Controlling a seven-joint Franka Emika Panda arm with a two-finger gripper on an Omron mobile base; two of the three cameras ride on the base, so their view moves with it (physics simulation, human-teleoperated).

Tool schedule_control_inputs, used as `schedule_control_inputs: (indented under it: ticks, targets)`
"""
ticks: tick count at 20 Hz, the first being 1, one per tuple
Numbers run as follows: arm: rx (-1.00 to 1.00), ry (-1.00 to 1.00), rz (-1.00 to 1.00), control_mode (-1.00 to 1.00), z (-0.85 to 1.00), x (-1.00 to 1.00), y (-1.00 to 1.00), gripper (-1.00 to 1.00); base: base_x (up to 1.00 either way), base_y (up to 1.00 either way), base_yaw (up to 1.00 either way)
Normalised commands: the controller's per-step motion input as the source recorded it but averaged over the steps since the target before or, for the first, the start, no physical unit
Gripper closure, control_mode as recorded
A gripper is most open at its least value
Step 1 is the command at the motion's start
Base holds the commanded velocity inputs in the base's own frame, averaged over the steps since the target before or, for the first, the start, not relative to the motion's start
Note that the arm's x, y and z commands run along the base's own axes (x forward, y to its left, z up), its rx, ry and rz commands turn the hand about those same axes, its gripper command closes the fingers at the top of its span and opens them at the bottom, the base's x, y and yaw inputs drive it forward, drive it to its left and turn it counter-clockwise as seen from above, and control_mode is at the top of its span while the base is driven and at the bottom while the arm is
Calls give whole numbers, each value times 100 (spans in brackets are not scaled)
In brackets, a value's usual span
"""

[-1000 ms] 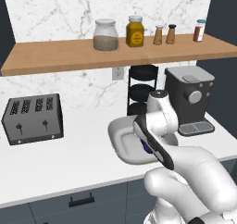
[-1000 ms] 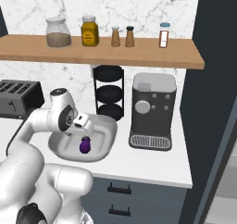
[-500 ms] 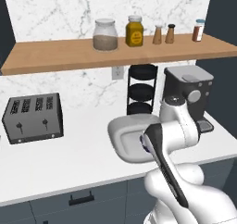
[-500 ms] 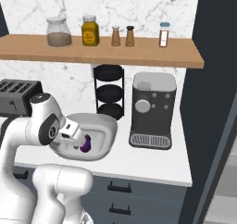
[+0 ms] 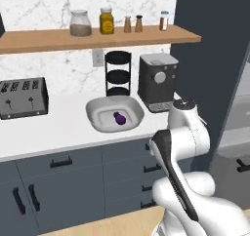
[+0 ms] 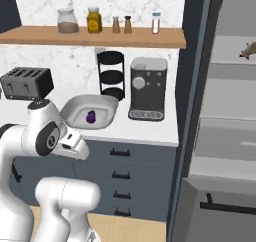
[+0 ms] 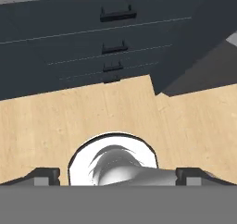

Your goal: Place one eggplant and one fish in each tupperware on the nearby counter, to pack two identical lunches.

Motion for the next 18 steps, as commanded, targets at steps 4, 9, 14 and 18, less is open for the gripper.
schedule_control_inputs:
  ticks: [4,9,14,18]
  targets:
    - [0,0,0,100,0,0,0,-100,-64,-100,-17]
    - [0,0,0,100,0,0,0,-100,-26,-100,-15]
    - [0,0,0,100,0,0,0,-100,-6,-100,-8]
    - [0,0,0,100,0,0,0,-100,0,-89,-1]
